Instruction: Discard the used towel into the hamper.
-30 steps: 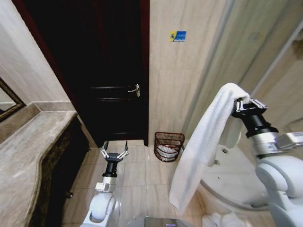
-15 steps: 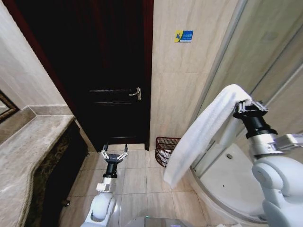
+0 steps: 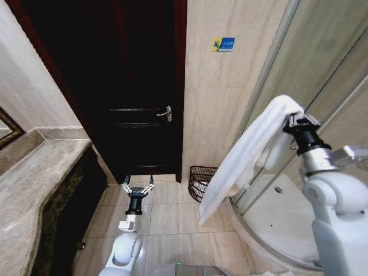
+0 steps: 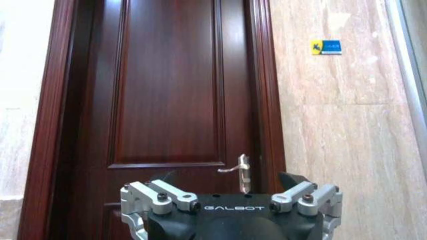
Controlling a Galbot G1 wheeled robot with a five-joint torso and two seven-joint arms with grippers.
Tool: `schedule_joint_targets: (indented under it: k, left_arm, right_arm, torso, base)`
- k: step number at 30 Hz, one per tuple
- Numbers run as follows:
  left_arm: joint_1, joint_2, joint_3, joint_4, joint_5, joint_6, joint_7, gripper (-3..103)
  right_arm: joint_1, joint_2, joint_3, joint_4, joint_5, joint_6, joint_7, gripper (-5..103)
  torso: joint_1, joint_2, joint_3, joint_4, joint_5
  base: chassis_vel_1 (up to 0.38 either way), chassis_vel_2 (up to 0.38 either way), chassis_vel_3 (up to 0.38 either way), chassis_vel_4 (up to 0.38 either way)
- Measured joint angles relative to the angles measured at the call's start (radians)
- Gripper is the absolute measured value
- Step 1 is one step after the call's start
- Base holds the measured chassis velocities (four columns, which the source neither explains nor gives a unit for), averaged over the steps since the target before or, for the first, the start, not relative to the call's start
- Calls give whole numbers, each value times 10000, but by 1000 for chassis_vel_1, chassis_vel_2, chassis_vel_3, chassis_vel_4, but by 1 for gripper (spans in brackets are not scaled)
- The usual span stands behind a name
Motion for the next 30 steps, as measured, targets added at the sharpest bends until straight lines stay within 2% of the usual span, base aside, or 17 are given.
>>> schedule_joint_targets:
  k: [1,4,5,8,10,13,14,16,17,18,19,20,23,24,25,27,30]
  left_arm:
    - [0,0,0,0,0,0,0,100]
    - [146,40,-91,-167,38,17,0,100]
    - [146,40,-91,-167,38,17,0,100]
    - [264,73,-189,-300,13,20,5,100]
    - [281,80,-204,-317,2,21,6,100]
    - [344,104,-273,-364,-17,22,11,100]
    - [344,104,-273,-364,-17,22,11,100]
    - [354,89,-274,-373,-17,22,14,100]
    - [346,80,-272,-381,-17,20,14,100]
    - [309,81,-253,-406,-58,-27,34,100]
    - [309,81,-253,-406,-58,-27,34,100]
    - [288,94,-234,-433,-116,-52,81,100]
    - [222,158,-248,-496,-296,-86,204,100]
    - [209,174,-259,-488,-326,-106,223,100]
    - [209,174,-259,-488,-326,-106,223,100]
    - [222,183,-278,-424,-373,-166,239,100]
    - [325,188,-314,-318,-473,-303,258,100]
  right_arm:
    - [0,0,0,0,0,0,0,3]
    - [1979,-656,-949,-541,810,-190,790,3]
    - [1979,-656,-949,-541,810,-190,790,3]
    - [3497,-1200,-1699,-1345,1455,222,1367,3]
    - [3800,-1297,-1840,-1526,1570,273,1444,3]
    - [6132,-1680,-2858,-2682,2268,272,1911,3]
    - [6132,-1680,-2858,-2682,2268,272,1911,3]
    - [7143,-1734,-3406,-3118,2440,182,2089,3]
    - [7681,-1748,-3768,-3381,2561,138,2210,3]
    - [8656,-1757,-4508,-3883,2950,27,2467,3]
    - [8656,-1757,-4508,-3883,2950,27,2467,3]
    - [9286,-1757,-4947,-4203,3171,-34,2590,3]
    - [11403,-1649,-6356,-5532,3360,-67,2672,3]
    - [12032,-1524,-6782,-6028,3358,-66,2654,3]
    - [12032,-1524,-6782,-6028,3358,-66,2654,3]
    - [12856,-1237,-7377,-6850,3294,-52,2559,3]
    - [14658,-171,-8310,-8952,2685,136,2100,3]
  torso:
    - [0,0,0,0,0]
    - [0,1,0,2,-6]
    - [0,1,0,2,-6]
    - [0,2,1,5,-4]
    - [0,2,1,3,-1]
    - [1,2,2,-2,3]
    - [1,2,2,-2,3]
    - [0,5,1,-1,-6]
    - [0,6,1,0,-12]
    - [0,5,2,2,0]
    - [0,5,2,2,0]
    - [1,4,4,1,8]
    - [1,5,1,-1,-12]
    - [1,6,1,0,-9]
    - [1,6,1,0,-9]
    - [1,5,1,-2,-3]
    - [4,4,4,3,-2]
  base:
    - [0,0,0,0]
    - [0,0,0,0]
    - [0,0,0,0]
    - [0,0,0,0]
    - [0,0,0,0]
    - [0,0,0,0]
    - [0,0,0,0]
    - [0,0,0,0]
    - [0,0,0,0]
    - [0,0,0,0]
    - [0,0,0,0]
    - [0,0,0,0]
    - [0,0,0,0]
    - [0,0,0,0]
    - [0,0,0,0]
    - [0,0,0,0]
    - [0,0,0,0]
